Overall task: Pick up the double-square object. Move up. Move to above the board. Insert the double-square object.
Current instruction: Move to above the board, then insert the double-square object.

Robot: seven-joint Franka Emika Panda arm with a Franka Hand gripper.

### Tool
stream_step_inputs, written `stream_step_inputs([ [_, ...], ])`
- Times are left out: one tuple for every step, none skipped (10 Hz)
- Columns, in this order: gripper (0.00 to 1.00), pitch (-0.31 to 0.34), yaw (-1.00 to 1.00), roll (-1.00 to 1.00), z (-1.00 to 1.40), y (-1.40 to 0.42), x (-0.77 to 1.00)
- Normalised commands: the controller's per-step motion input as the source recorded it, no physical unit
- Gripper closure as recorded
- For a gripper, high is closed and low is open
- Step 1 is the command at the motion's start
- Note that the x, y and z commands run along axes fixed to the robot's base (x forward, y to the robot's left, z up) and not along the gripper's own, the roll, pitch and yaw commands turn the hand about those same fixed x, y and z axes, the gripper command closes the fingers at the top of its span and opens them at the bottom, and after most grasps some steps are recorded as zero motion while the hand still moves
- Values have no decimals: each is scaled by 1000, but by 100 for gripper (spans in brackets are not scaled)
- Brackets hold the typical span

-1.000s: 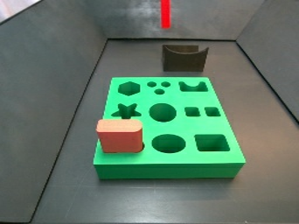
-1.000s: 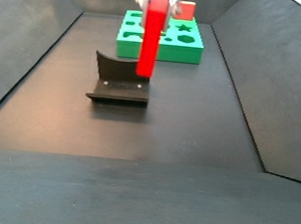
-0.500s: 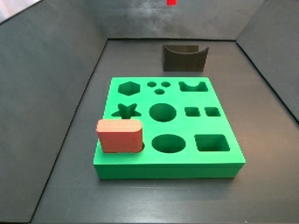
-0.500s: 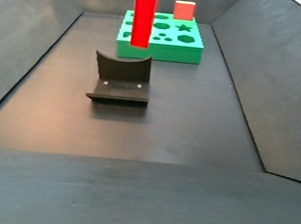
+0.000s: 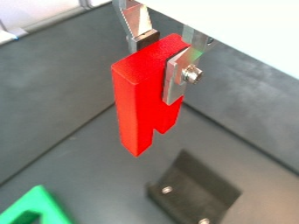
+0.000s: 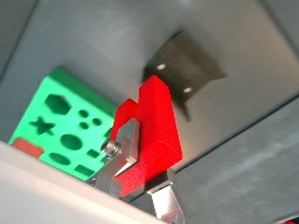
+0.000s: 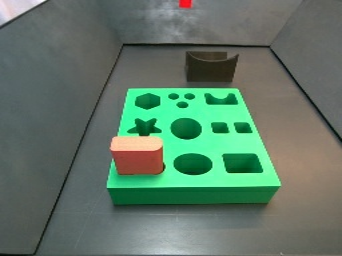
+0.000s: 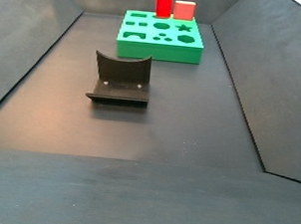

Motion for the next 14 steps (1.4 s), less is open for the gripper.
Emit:
stream_step_inputs([
  [100,125,16,13,219,-1000,-210],
  [100,51,15,20,217,-1000,-209],
  [100,14,11,17,218,-1000,-212],
  [100,10,7,11,221,-1000,-216],
  [100,10,10,5,223,-1000,-220],
  [100,11,9,-2,224,-1000,-217],
  [100,15,9,-1,228,-1000,-217],
  [100,16,8,-3,241,-1000,-214],
  [100,25,6,-12,244,-1000,-209],
  [100,41,9,4,253,-969,-185],
  [100,53,9,3,180,-611,-108],
  [100,55,5,-2,114,-360,-52],
  [100,59,7,-5,84,-248,-28],
  [100,-43,0,20,-111,-217,0],
])
